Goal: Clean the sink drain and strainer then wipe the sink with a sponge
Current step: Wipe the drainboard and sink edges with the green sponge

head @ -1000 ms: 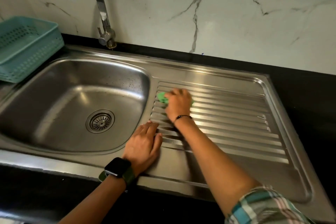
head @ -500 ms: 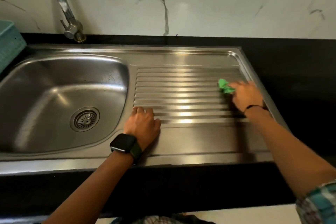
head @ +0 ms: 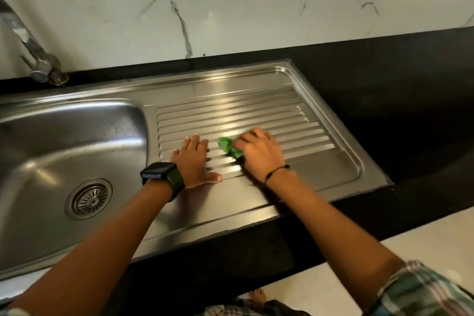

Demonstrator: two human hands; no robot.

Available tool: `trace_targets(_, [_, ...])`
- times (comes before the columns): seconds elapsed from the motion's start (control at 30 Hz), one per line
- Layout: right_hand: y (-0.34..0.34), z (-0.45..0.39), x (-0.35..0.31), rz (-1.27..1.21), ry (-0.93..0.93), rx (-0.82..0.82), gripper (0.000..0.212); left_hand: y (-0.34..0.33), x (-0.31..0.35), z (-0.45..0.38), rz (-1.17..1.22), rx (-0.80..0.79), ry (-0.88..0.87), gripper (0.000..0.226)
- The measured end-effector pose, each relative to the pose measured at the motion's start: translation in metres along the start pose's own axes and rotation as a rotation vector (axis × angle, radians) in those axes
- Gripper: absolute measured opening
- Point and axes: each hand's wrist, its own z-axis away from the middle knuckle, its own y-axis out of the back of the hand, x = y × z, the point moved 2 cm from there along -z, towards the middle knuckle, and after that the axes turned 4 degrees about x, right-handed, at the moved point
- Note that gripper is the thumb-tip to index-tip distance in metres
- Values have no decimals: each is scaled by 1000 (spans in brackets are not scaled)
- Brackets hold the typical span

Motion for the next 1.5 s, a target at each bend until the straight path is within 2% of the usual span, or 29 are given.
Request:
trace_targets(0.17, [12,19,100,161,-375,14,44,-4,-3,-5,-14,5,-36,100])
trace_targets(0.23, [15,19,107,184,-520,31,42,-6,-4,-8,-15,-8,-24,104])
trace_targets(0.3, [15,13,85,164,-627,69,36,-7,-4,-12,-46,-35,-17,107])
trace_targets(0.37, [11,14,45,89,-585,74,34,-8,1,-20,-115,-96,2,112])
trace_targets(0.47, [5,35,-20,61,-297,102,30,-2,12,-29,-248,-187,32,120])
trace_targets(0.57, [13,52,-14,97,-198,78,30,7,25,-38,-362,-244,-41,126])
trace_targets(0.63, [23,62,23,110,-315,39,33,11,32,-42,-379,-266,-58,124])
trace_targets(0.77, [42,86,85,276,-562,-17,31,6,47,-32,-232,-212,69,122])
trace_targets(0.83, [47,96,97,340,-611,-16,29,-1,59,-30,-178,-158,36,121])
trace_targets(0.9, [55,109,110,380,-736,19,28,-5,72,-33,-78,-111,-22,120])
trace_targets(1.0, [62,131,132,303,-905,59,30,-15,89,-46,-6,-147,-67,116])
trace_targets(1.1, [61,133,135,210,-759,36,36,-24,97,-61,-93,-198,-104,115])
trace_targets(1.27, [43,83,145,180,-464,-14,29,-22,101,-69,-127,-242,-99,114])
trace_targets(1.37, [29,28,161,213,-399,-24,32,-18,101,-60,-35,-270,-49,113])
trace_targets(1.5, [19,-54,176,141,-418,-41,36,-15,103,-56,-4,-285,-16,113])
